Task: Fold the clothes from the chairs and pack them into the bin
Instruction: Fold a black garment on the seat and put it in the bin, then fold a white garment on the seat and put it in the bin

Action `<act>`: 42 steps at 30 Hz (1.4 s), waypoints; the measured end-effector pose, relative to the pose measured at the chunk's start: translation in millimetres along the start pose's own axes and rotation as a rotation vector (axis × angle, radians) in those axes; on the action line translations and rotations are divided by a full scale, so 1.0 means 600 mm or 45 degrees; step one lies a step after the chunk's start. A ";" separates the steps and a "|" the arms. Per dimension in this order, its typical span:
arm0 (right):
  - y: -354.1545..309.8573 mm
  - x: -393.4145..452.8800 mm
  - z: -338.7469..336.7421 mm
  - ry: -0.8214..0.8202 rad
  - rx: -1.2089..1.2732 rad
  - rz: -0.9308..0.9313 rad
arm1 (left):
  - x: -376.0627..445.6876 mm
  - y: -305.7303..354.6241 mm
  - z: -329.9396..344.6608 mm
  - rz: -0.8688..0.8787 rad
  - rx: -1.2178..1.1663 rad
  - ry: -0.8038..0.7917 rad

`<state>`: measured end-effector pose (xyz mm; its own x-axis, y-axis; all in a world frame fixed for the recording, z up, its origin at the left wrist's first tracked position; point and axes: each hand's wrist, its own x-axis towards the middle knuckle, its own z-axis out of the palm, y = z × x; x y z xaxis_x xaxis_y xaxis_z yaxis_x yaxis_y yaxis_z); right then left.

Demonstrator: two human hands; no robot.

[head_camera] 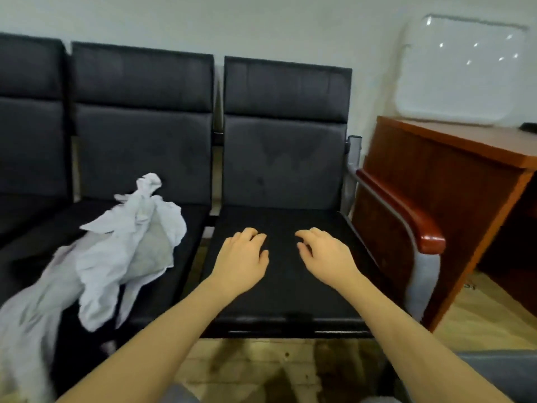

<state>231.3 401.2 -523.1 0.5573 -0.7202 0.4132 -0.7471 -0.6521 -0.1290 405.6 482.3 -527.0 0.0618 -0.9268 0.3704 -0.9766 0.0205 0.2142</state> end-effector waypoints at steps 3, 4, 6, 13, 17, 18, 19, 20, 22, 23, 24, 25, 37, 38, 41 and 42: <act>-0.108 0.072 0.050 0.036 0.067 -0.176 | -0.034 -0.116 -0.033 -0.172 0.049 0.035; -0.142 0.091 0.068 0.043 0.077 -0.226 | -0.047 -0.151 -0.042 -0.240 0.048 0.060; -0.206 0.125 0.105 0.013 0.109 -0.295 | -0.074 -0.216 -0.053 -0.370 0.072 0.088; -0.379 0.199 0.231 -0.213 0.356 -0.343 | -0.146 -0.386 -0.049 -0.677 0.225 0.025; -0.432 0.211 0.280 -0.298 0.405 -0.405 | -0.174 -0.451 -0.036 -0.796 0.237 0.011; -0.442 0.210 0.292 -0.340 0.428 -0.405 | -0.182 -0.462 -0.033 -0.817 0.233 0.021; -0.452 0.210 0.305 -0.378 0.450 -0.387 | -0.189 -0.471 -0.028 -0.836 0.214 0.017; -0.461 0.209 0.318 -0.408 0.478 -0.343 | -0.195 -0.476 -0.021 -0.860 0.194 0.011; -0.479 0.209 0.339 -0.407 0.568 -0.173 | -0.202 -0.480 -0.004 -0.845 0.215 0.033; -0.486 0.208 0.349 -0.373 0.635 -0.066 | -0.203 -0.480 0.000 -0.850 0.199 0.043; -0.493 0.207 0.355 -0.330 0.722 0.033 | -0.202 -0.478 0.000 -0.864 0.163 0.040; -0.498 0.204 0.358 -0.279 0.816 0.106 | -0.202 -0.477 0.002 -0.853 0.143 0.067; -0.360 0.182 0.285 0.109 1.143 -0.141 | -0.145 -0.442 -0.006 -0.741 -0.020 0.327; -0.343 0.178 0.280 0.142 1.078 -0.188 | -0.134 -0.430 -0.005 -0.701 -0.034 0.333; -0.305 0.170 0.273 0.193 0.992 -0.265 | -0.104 -0.403 0.013 -0.594 -0.062 0.267; -0.295 0.168 0.271 0.188 1.026 -0.256 | -0.093 -0.397 0.021 -0.563 -0.076 0.239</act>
<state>478.8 405.5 -605.0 0.5570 -0.5705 0.6035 -0.1206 -0.7745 -0.6209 632.4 524.7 -609.9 0.5097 -0.7682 0.3875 -0.8351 -0.3334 0.4376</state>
